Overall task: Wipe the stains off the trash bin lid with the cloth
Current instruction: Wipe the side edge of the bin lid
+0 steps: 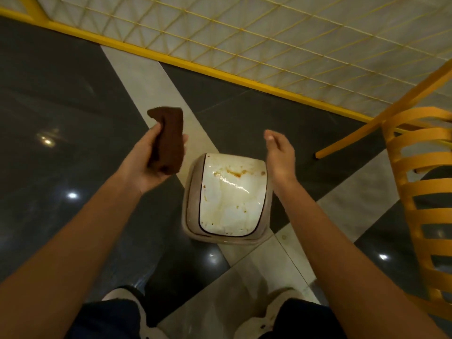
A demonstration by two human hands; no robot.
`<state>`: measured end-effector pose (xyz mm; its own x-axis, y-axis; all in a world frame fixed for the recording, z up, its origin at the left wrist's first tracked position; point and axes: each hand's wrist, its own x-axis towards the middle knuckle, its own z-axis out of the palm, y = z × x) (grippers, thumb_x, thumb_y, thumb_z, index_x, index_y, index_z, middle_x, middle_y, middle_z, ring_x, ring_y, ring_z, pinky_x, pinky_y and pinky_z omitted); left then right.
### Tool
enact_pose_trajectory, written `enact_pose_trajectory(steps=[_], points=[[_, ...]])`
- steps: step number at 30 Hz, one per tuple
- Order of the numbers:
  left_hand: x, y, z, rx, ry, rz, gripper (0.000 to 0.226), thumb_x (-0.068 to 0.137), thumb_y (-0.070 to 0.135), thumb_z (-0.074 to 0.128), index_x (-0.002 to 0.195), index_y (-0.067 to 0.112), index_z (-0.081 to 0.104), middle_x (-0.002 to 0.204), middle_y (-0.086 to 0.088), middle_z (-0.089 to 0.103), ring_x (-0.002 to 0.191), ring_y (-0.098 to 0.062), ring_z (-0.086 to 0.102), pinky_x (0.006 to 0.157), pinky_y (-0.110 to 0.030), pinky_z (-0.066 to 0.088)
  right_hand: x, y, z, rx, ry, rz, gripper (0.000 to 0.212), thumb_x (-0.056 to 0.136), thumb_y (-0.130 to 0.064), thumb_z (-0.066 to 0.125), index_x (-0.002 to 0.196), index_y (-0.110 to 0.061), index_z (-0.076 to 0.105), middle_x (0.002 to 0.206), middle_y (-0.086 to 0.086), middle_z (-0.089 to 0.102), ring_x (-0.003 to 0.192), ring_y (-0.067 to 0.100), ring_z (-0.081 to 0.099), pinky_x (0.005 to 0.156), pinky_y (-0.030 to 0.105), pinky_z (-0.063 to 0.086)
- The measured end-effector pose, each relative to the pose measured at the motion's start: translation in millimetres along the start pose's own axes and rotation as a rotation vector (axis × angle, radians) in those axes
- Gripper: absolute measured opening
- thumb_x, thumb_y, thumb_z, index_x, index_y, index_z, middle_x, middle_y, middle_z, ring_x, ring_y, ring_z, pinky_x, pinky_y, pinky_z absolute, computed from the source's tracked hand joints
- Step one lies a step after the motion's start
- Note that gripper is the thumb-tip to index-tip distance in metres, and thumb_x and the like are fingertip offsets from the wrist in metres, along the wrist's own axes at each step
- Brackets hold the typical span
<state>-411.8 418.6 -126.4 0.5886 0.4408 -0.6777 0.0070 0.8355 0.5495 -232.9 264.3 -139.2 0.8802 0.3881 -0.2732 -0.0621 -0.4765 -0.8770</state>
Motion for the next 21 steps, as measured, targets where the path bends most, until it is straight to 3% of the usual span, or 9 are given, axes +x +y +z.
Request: enact_pose_trajectory(steps=[4, 7, 9, 12, 14, 16, 21], points=[[17, -7, -18, 0.374, 0.293, 0.107, 0.034, 0.085, 0.038, 0.062, 0.112, 0.019, 0.058, 0.105, -0.003, 0.065, 0.088, -0.014, 0.062, 0.070, -0.030, 0.049, -8, 46, -1, -0.014, -0.047, 0.098, 0.034, 0.097, -0.036, 0.041, 0.123, -0.023, 0.057, 0.126, 0.000, 0.056, 0.117, 0.017, 0.050, 0.104, 0.041, 0.040], [26, -27, -12, 0.541, 0.340, 0.200, 0.036, 0.085, 0.031, 0.064, 0.116, 0.018, 0.051, 0.100, -0.004, 0.062, 0.081, -0.014, 0.061, 0.064, -0.028, 0.049, -16, 58, 4, 0.096, -0.041, 0.121, 0.031, 0.097, -0.036, 0.041, 0.121, -0.027, 0.059, 0.127, -0.001, 0.056, 0.115, 0.018, 0.053, 0.101, 0.042, 0.043], [32, -41, -6, 0.639, 0.334, 0.260, 0.032, 0.086, 0.030, 0.062, 0.115, 0.021, 0.051, 0.103, -0.004, 0.062, 0.085, -0.018, 0.062, 0.071, -0.032, 0.052, -20, 61, 5, 0.135, -0.023, 0.122, 0.032, 0.097, -0.036, 0.041, 0.122, -0.027, 0.058, 0.129, -0.001, 0.055, 0.116, 0.017, 0.053, 0.101, 0.041, 0.044], [39, -56, 6, 0.757, 0.292, 0.269, 0.035, 0.089, 0.035, 0.056, 0.123, 0.026, 0.055, 0.117, -0.001, 0.059, 0.105, -0.020, 0.056, 0.093, -0.036, 0.045, -27, 67, 4, 0.156, 0.003, 0.084, 0.032, 0.098, -0.036, 0.039, 0.123, -0.029, 0.056, 0.124, -0.003, 0.057, 0.110, 0.013, 0.056, 0.090, 0.027, 0.049], [37, -61, 9, 0.725, 0.278, 0.242, 0.034, 0.090, 0.037, 0.054, 0.124, 0.029, 0.056, 0.120, 0.000, 0.059, 0.111, -0.019, 0.053, 0.098, -0.036, 0.042, -31, 70, 4, 0.188, 0.025, 0.085, 0.032, 0.098, -0.037, 0.037, 0.123, -0.030, 0.056, 0.118, -0.007, 0.057, 0.101, 0.004, 0.057, 0.076, 0.014, 0.048], [27, -65, 6, 0.689, 0.298, 0.254, 0.033, 0.090, 0.036, 0.056, 0.122, 0.030, 0.058, 0.118, 0.001, 0.061, 0.112, -0.019, 0.054, 0.100, -0.039, 0.042, -33, 73, 7, 0.187, 0.046, 0.076, 0.033, 0.098, -0.039, 0.037, 0.123, -0.031, 0.056, 0.118, -0.007, 0.057, 0.098, 0.002, 0.057, 0.072, 0.013, 0.048], [10, -81, -7, 0.756, 0.365, 0.438, 0.035, 0.088, 0.035, 0.058, 0.122, 0.030, 0.059, 0.109, 0.006, 0.055, 0.104, -0.012, 0.052, 0.093, -0.030, 0.042, -32, 76, 19, 0.088, 0.095, 0.019, 0.034, 0.096, -0.047, 0.036, 0.122, -0.037, 0.056, 0.122, -0.009, 0.059, 0.110, 0.010, 0.056, 0.095, 0.037, 0.049]])
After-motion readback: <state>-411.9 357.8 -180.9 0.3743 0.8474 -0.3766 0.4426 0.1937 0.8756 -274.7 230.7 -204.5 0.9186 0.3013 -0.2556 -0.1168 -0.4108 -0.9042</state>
